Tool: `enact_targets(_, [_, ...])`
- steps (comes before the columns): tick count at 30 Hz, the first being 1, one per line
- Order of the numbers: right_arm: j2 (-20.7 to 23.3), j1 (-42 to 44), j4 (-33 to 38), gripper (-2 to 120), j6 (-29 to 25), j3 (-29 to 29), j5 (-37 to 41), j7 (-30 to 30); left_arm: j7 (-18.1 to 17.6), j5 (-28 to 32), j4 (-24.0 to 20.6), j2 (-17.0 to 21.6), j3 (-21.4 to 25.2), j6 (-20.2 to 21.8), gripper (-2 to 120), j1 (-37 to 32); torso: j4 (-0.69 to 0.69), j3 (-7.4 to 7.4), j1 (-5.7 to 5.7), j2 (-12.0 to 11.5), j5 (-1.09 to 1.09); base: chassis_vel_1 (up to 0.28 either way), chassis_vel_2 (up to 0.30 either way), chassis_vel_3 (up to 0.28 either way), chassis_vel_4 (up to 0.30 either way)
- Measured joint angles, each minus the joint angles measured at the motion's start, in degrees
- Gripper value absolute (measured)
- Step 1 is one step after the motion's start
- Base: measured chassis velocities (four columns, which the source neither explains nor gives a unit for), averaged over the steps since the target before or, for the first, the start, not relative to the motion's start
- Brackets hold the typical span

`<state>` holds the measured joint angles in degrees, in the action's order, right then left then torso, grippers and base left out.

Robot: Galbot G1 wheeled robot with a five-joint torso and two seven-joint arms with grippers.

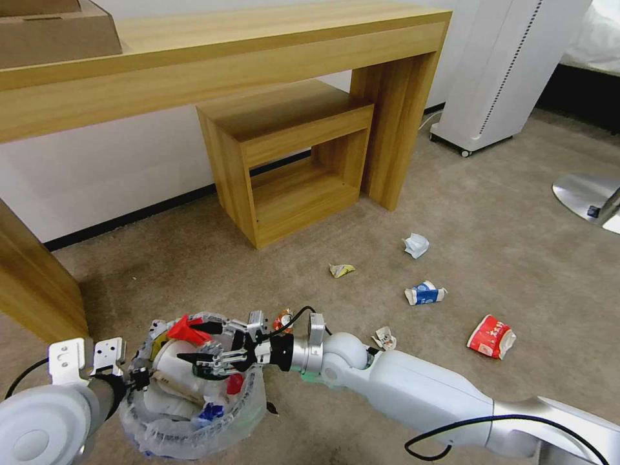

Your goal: Pick up the trash bin and place the garbage on the floor into it.

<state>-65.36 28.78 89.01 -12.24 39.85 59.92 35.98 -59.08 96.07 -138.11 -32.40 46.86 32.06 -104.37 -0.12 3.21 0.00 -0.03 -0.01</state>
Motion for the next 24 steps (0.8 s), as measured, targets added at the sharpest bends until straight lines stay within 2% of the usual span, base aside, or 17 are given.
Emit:
enact_targets(2, [-0.44, -0.25, 1.59, 95, 0.45, -3.0, 1.43, 0.29, 0.19, -0.16, 0.36, -0.49, 0.7, 0.11, 0, -0.06, 0.0, 0.0, 0.0, 0.0, 0.01, 0.0, 0.0, 0.0, 0.0])
enact_targets(5, [-0.48, -0.33, 3.24, 99, 0.92, -6.12, 2.83, 0.23, 0.31, -0.22, 0.57, -0.75, 1.09, 0.26, 0, 0.01, 0.01, 0.0, 0.0, 0.0, -0.01, 0.0, 0.0, 0.0, 0.0])
enact_targets(6, [-0.28, -0.42, 4.53, 100, 1.17, -9.19, 4.15, -0.49, 0.32, 0.21, 0.59, -0.99, 1.56, 0.32, 0, 0.25, 0.01, 0.0, 0.0, 0.01, 0.0, 0.0, 0.0, 0.0, 0.0])
enact_targets(8, [-0.17, -0.43, 4.75, 100, 1.23, -9.93, 4.47, -0.7, 0.23, 0.54, 0.59, -1.11, 1.71, 0.32, 0, 0.36, 0.01, 0.0, -0.01, 0.0, 0.0, 0.0, 0.0, 0.0, 0.0])
enact_targets(10, [1.11, -0.2, 5.75, 100, 1.49, -14.7, 6.77, -1.8, -0.15, 1.15, 0.45, -2.44, 2.12, 0.72, 0, 0.48, 0.0, 0.0, 0.0, 0.0, 0.0, 0.0, 0.0, 0.0, 0.0])
enact_targets(12, [1.57, 0.08, 6.03, 100, 1.53, -15.71, 7.19, -2.07, -0.15, 0.93, 0.38, -2.8, 2.11, 0.88, 0, 0.34, 0.0, 0.0, 0.0, 0.01, 0.0, 0.0, 0.0, 0.0, 0.0])
enact_targets(14, [3.85, 2.46, 7.73, 100, 1.76, -20.3, 8.0, -2.61, -0.26, -0.18, 0.37, -4.04, 1.68, 1.6, 0, -0.2, 0.0, 0.0, -0.01, 0.0, 0.0, 0.0, 0.0, 0.0, 0.0])
enact_targets(16, [4.27, 3.13, 8.21, 100, 1.8, -21.21, 8.08, -2.62, -0.22, -0.37, 0.4, -4.19, 1.62, 1.68, 0, -0.29, 0.0, 0.0, 0.0, 0.01, 0.0, 0.0, 0.0, 0.0, 0.0])
enact_targets(18, [5.74, 6.14, 9.83, 100, 1.87, -24.81, 8.07, -2.94, -0.01, -0.45, 0.42, -4.1, 1.66, 1.81, 0, -0.45, 0.0, 0.0, 0.0, 0.0, 0.0, 0.0, 0.0, 0.0, 0.0])
enact_targets(24, [6.2, 10.62, 11.37, 100, 1.87, -30.68, 7.15, -4.59, -0.07, 1.12, 0.26, -3.18, 2.53, 1.54, 0, 0.28, 0.0, 0.0, 0.0, 0.0, 0.01, 0.0, 0.0, 0.0, 0.0])
